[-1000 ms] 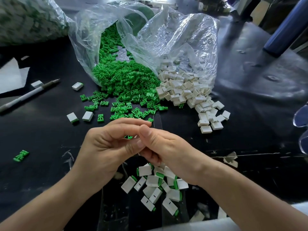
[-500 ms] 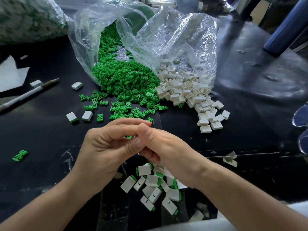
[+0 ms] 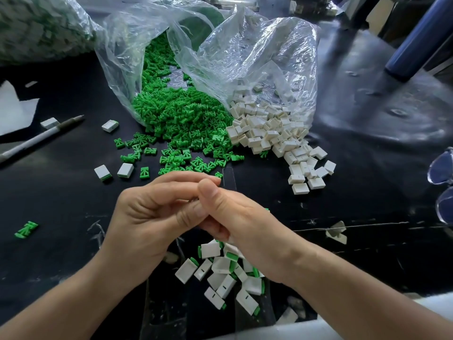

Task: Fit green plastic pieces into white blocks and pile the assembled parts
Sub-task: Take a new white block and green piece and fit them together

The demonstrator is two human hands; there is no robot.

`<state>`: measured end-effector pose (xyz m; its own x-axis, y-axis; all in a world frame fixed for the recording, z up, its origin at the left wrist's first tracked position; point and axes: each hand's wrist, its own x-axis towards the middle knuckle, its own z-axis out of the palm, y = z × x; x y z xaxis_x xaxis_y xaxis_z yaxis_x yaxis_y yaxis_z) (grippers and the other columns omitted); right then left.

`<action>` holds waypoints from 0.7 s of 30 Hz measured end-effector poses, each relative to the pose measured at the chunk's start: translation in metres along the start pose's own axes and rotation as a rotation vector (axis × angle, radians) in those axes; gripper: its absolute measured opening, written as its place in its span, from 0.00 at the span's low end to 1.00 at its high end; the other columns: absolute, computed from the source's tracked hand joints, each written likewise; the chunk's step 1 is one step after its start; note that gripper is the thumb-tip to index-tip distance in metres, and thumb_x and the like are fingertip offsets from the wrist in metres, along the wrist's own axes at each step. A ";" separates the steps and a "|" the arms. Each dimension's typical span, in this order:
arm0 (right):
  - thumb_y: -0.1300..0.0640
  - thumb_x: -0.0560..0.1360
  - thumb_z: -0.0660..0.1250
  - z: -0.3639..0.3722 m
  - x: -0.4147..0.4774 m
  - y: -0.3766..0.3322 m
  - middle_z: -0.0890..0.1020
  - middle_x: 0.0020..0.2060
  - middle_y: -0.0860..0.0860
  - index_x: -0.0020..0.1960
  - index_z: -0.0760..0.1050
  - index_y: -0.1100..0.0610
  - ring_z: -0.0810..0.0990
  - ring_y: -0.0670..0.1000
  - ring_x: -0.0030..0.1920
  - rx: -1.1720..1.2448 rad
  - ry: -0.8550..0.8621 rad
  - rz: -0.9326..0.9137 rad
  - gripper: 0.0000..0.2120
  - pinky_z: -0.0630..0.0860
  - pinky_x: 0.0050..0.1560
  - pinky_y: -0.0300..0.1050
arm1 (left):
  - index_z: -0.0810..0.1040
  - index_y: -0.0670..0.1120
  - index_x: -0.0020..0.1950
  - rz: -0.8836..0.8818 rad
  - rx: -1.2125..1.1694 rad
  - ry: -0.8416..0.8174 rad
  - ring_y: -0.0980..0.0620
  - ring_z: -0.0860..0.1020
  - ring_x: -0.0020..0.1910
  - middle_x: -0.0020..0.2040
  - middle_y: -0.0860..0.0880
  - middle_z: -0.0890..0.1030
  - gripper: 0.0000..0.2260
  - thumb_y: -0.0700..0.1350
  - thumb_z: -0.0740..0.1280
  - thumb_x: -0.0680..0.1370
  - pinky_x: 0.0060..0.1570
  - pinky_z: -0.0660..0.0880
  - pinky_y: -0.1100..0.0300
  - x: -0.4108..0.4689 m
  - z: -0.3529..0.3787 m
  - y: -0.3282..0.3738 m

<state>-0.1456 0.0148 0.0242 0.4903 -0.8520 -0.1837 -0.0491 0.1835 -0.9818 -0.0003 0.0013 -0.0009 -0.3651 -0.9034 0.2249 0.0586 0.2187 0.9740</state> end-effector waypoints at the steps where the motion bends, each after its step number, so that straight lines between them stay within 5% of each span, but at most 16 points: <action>1: 0.39 0.76 0.48 0.001 0.001 -0.001 0.78 0.34 0.39 0.57 0.75 0.62 0.74 0.37 0.37 0.016 -0.007 0.005 0.30 0.70 0.43 0.30 | 0.81 0.44 0.53 0.001 -0.008 0.010 0.45 0.79 0.44 0.43 0.47 0.82 0.20 0.55 0.72 0.68 0.47 0.75 0.39 -0.001 0.000 0.000; 4: 0.36 0.72 0.48 0.000 0.003 0.000 0.65 0.29 0.46 0.60 0.65 0.74 0.62 0.44 0.31 0.030 -0.040 0.031 0.41 0.61 0.34 0.36 | 0.80 0.41 0.52 -0.048 -0.041 0.028 0.44 0.79 0.42 0.42 0.45 0.82 0.18 0.52 0.72 0.69 0.45 0.76 0.38 -0.002 -0.003 -0.003; 7: 0.31 0.71 0.45 -0.001 0.002 0.002 0.65 0.32 0.54 0.59 0.65 0.75 0.60 0.47 0.32 0.015 -0.091 0.030 0.45 0.59 0.34 0.40 | 0.79 0.39 0.51 -0.049 -0.026 0.022 0.45 0.79 0.40 0.40 0.46 0.82 0.21 0.55 0.72 0.68 0.44 0.76 0.40 -0.003 0.001 -0.001; 12: 0.38 0.71 0.44 -0.004 0.000 -0.002 0.69 0.40 0.66 0.60 0.64 0.76 0.57 0.53 0.35 -0.021 -0.141 -0.004 0.42 0.56 0.33 0.43 | 0.81 0.44 0.52 -0.102 -0.091 0.023 0.49 0.80 0.40 0.40 0.47 0.83 0.22 0.58 0.73 0.66 0.45 0.77 0.47 -0.003 0.002 0.000; 21: 0.42 0.72 0.45 -0.003 -0.001 -0.001 0.72 0.24 0.35 0.66 0.68 0.60 0.71 0.35 0.29 0.097 -0.156 0.017 0.32 0.66 0.32 0.25 | 0.81 0.47 0.54 -0.094 -0.045 -0.010 0.48 0.81 0.43 0.44 0.49 0.83 0.18 0.55 0.71 0.70 0.46 0.76 0.45 -0.002 -0.003 -0.005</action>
<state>-0.1481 0.0137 0.0256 0.6194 -0.7635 -0.1827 0.0221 0.2496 -0.9681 0.0024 0.0009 -0.0064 -0.3798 -0.9155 0.1325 0.0656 0.1163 0.9911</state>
